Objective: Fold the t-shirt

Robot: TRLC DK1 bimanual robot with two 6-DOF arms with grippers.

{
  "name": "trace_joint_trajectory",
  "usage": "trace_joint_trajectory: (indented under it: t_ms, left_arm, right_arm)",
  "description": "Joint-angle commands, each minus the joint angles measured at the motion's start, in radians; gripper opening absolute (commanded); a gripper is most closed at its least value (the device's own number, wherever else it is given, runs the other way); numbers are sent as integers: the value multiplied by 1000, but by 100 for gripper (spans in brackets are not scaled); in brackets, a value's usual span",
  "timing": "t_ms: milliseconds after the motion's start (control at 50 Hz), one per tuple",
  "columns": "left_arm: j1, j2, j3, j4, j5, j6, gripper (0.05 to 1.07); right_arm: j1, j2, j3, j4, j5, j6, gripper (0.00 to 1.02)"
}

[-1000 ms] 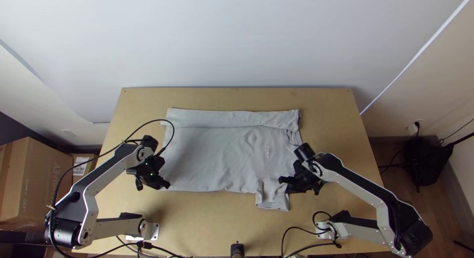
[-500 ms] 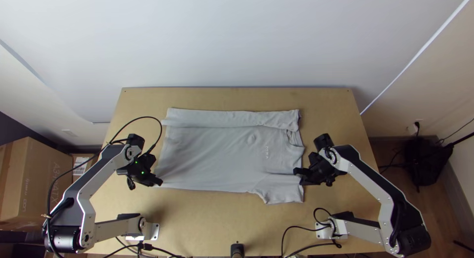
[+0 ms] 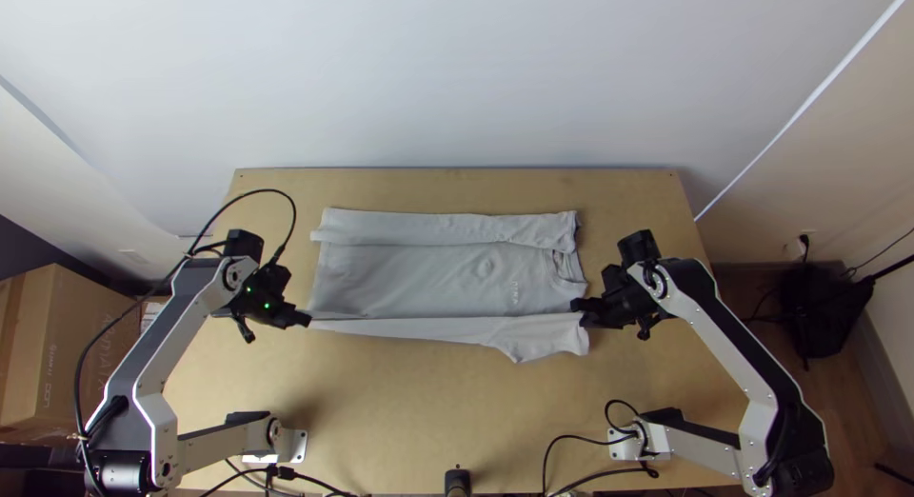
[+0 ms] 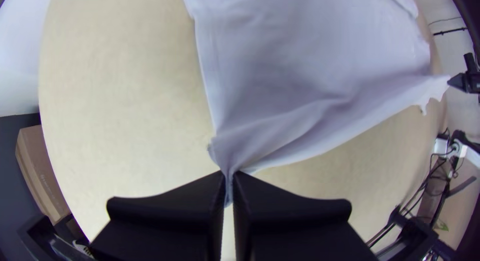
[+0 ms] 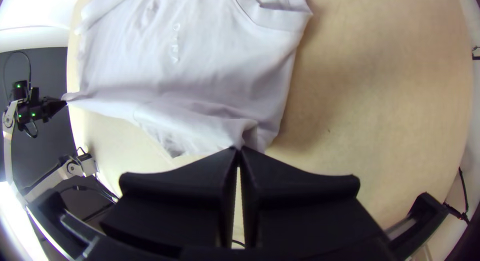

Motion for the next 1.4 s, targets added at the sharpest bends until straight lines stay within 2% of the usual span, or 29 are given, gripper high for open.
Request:
trace_joint_trajectory:
  t_ms: [0, 520, 1100, 1380]
  left_arm:
    - [5, 29, 49, 12, 19, -46, 8]
    - [-3, 219, 253, 159, 44, -185, 8]
    - [-14, 543, 683, 173, 51, -243, 8]
    - [-18, 679, 795, 170, 51, -258, 8]
  right_arm:
    - [-1, 32, 46, 0, 9, 2, 2]
    - [-24, 233, 254, 123, 11, 2, 2]
    - [-60, 560, 632, 147, 11, 4, 2]
    - [-86, 710, 752, 186, 23, 19, 2]
